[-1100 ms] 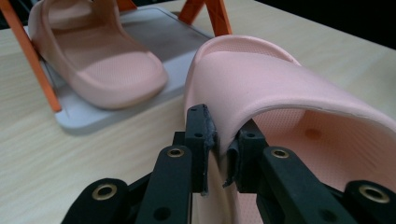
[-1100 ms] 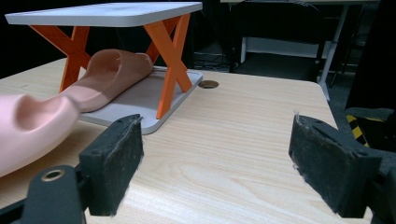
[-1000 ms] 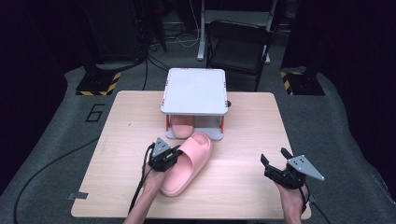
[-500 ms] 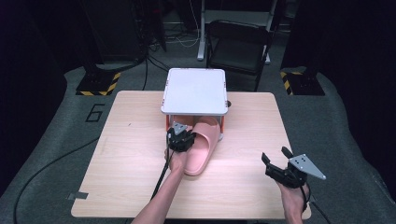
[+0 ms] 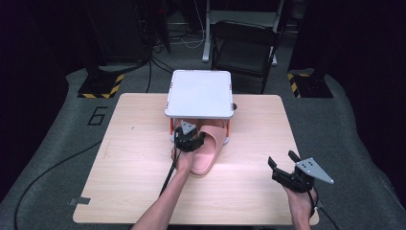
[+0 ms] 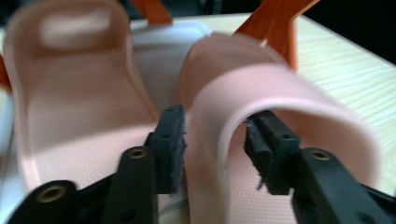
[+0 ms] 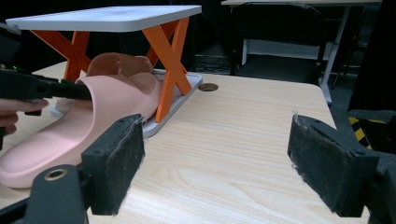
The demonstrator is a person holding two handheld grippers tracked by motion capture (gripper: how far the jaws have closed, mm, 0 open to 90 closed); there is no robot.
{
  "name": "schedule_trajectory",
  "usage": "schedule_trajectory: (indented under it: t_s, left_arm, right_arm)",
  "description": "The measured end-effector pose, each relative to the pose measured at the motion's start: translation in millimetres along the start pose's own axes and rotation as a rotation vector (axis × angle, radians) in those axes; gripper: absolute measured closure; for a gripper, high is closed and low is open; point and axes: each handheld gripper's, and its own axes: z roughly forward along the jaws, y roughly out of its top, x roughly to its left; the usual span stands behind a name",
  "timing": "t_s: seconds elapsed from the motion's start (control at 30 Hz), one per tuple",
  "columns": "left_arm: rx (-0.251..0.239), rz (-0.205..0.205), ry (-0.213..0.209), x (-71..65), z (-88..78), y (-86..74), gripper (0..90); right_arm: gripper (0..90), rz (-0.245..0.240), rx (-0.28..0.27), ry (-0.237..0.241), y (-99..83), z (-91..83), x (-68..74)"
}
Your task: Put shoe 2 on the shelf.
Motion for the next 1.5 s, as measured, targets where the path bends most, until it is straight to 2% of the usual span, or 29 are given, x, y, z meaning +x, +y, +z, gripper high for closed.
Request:
schedule_trajectory:
  t_s: [0.03,0.07,0.13,0.17,0.23,0.27,0.3,0.37,0.4,0.43,0.57,0.63,0.7,0.83,0.87,0.9,1.03,1.1,1.13,1.2,1.37,1.4,1.5]
  left_arm:
    - [0.0,0.0,0.0,0.0,0.0,0.0,54.0]
    - [-0.002,0.039,0.002,-1.2,-1.7,2.1,54.0]
    - [0.003,0.077,-0.003,-2.5,-2.0,3.2,53.6]
    - [0.002,0.081,-0.01,-2.0,-1.0,3.1,60.5]
    - [0.003,0.057,-0.019,-0.4,1.1,2.3,63.6]
    - [0.001,0.038,-0.003,0.5,2.8,2.4,70.7]
    - [0.001,0.038,-0.003,0.5,2.8,2.4,72.5]
    - [-0.011,-0.012,0.027,0.7,6.2,2.0,74.1]
    - [-0.011,-0.012,0.027,0.7,6.2,2.0,74.9]
    - [-0.022,-0.019,0.05,0.8,8.5,2.3,75.1]
    - [-0.033,-0.038,0.067,1.0,11.5,2.7,75.0]
    - [-0.036,-0.035,0.076,0.4,12.8,2.4,72.6]
    - [-0.037,-0.055,0.071,-0.6,13.3,1.2,68.6]
    - [-0.03,-0.068,0.019,2.1,5.4,-0.5,52.7]
    - [-0.031,-0.043,-0.007,4.4,-2.5,-1.6,47.1]
    - [-0.031,-0.043,-0.007,4.4,-2.5,-1.6,45.5]
    - [-0.033,-0.026,-0.114,6.8,-28.0,-9.2,37.8]
    - [-0.005,0.016,-0.163,8.2,-42.3,-15.1,32.6]
    - [0.013,0.038,-0.181,7.8,-48.3,-18.9,26.7]
    - [0.055,0.1,-0.207,8.2,-59.0,-24.6,22.5]
    - [0.119,0.234,-0.236,2.8,-78.5,-41.0,15.6]
    - [0.128,0.241,-0.244,1.4,-80.0,-44.1,15.3]
    - [0.171,0.315,-0.232,-5.0,-80.8,-53.6,15.1]
  right_arm:
    - [18.2,0.0,0.0,0.0,0.0,0.0,0.0]
    - [18.2,-0.001,0.005,0.0,-0.1,0.2,0.5]
    - [18.3,-0.005,0.007,0.0,-0.1,0.8,1.9]
    - [18.4,-0.011,0.009,0.005,0.0,1.7,3.9]
    - [18.4,-0.012,0.006,0.008,-0.1,1.9,4.3]
    - [18.5,-0.016,0.012,0.007,-0.1,1.7,5.2]
    - [18.6,-0.015,0.013,0.007,-0.2,1.7,5.2]
    - [18.5,-0.016,0.008,0.011,-0.7,1.6,4.1]
    - [18.6,-0.015,0.01,0.009,-0.8,1.5,3.8]
    - [18.6,-0.015,0.012,0.008,-0.7,1.2,3.4]
    - [18.6,-0.008,0.009,0.006,-0.9,0.8,2.3]
    - [18.6,-0.012,0.013,0.004,-1.0,0.6,1.2]
    - [18.6,-0.007,0.011,0.008,-1.4,0.8,0.7]
    - [18.6,-0.005,0.01,0.002,-1.1,-0.2,0.7]
    - [18.6,-0.004,0.006,0.001,-1.3,0.0,1.0]
    - [18.6,-0.004,0.006,0.001,-1.3,0.0,1.0]
    - [18.6,-0.004,0.009,0.008,-1.0,0.7,2.5]
    - [18.6,-0.008,0.015,0.01,-0.9,1.0,3.7]
    - [18.6,-0.008,0.01,0.013,-1.1,1.8,4.4]
    - [18.6,-0.004,0.014,0.015,-1.2,1.8,4.7]
    - [18.6,0.002,0.001,0.014,-0.9,1.7,5.1]
    - [18.6,-0.003,0.006,0.014,-0.8,1.1,4.6]
    - [18.6,0.001,0.004,0.014,-0.7,0.6,4.6]
